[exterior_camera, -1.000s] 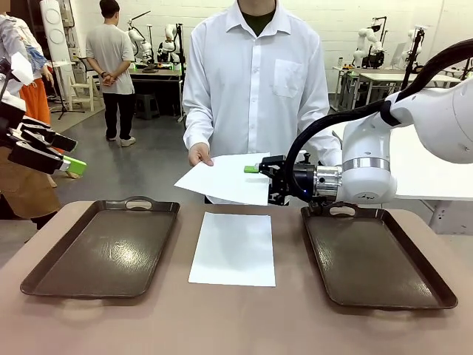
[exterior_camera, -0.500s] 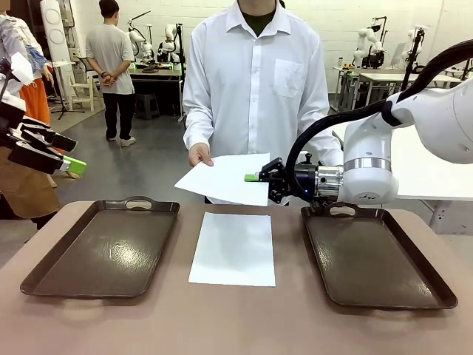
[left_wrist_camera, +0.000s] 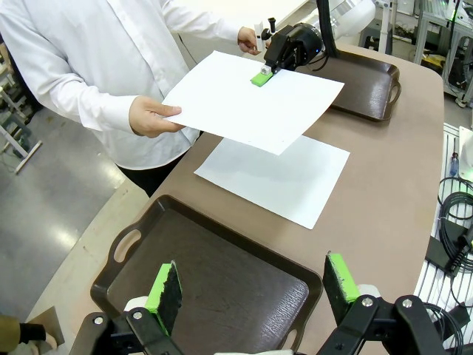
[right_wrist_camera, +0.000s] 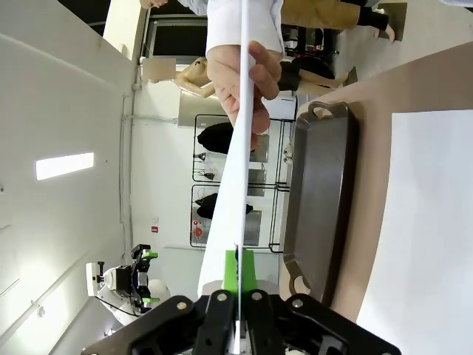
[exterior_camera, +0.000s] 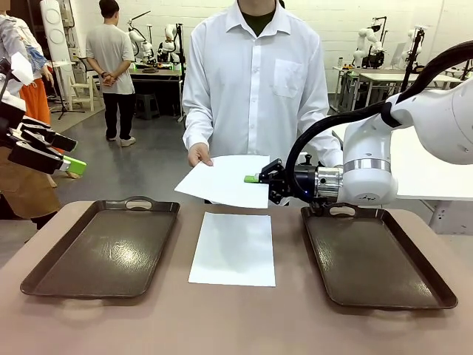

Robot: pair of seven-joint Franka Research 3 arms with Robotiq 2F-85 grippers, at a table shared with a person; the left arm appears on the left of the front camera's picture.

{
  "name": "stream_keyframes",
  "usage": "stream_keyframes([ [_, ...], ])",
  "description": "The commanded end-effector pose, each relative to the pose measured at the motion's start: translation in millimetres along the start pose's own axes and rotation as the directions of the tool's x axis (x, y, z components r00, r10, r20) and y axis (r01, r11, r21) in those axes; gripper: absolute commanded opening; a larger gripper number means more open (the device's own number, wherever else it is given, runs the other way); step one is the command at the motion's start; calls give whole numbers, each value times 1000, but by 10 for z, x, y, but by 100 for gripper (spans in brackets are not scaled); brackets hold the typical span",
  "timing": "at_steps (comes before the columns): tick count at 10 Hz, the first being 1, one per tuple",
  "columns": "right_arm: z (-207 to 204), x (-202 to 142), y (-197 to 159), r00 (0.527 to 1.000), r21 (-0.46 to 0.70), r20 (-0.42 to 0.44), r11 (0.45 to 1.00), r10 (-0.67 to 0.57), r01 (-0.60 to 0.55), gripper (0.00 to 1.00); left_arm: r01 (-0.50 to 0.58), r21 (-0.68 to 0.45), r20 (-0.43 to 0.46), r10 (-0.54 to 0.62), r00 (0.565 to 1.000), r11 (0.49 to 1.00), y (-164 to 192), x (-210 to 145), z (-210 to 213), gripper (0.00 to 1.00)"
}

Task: Sort the A4 documents.
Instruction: Receive the A4 Paper, then place the A4 Paper in the designated Handle tray.

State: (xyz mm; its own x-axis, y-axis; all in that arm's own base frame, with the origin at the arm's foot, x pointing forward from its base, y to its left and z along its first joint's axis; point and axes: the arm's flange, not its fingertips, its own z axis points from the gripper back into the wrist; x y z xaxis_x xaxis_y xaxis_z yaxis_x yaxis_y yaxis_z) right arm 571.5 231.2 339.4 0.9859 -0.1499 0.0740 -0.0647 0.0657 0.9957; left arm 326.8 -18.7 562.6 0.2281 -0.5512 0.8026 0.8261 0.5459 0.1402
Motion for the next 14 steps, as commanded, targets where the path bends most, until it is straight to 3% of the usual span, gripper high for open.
stream_keyframes([
  [1,-36,34,-8,1000,25,-6,1000,-15,15,0,5,-5,7,-5,1000,1000,21,-15,-19,100],
  [3,-49,15,26,999,54,-46,998,19,-17,0,5,-5,7,-5,1000,1000,21,-15,-19,100],
  [4,-7,-6,1,1000,5,-5,1000,-1,1,0,5,-5,7,-5,1000,1000,21,-15,-19,100],
  [14,-7,-6,1,1000,5,-5,1000,-1,1,0,5,-5,7,-5,1000,1000,21,-15,-19,100],
])
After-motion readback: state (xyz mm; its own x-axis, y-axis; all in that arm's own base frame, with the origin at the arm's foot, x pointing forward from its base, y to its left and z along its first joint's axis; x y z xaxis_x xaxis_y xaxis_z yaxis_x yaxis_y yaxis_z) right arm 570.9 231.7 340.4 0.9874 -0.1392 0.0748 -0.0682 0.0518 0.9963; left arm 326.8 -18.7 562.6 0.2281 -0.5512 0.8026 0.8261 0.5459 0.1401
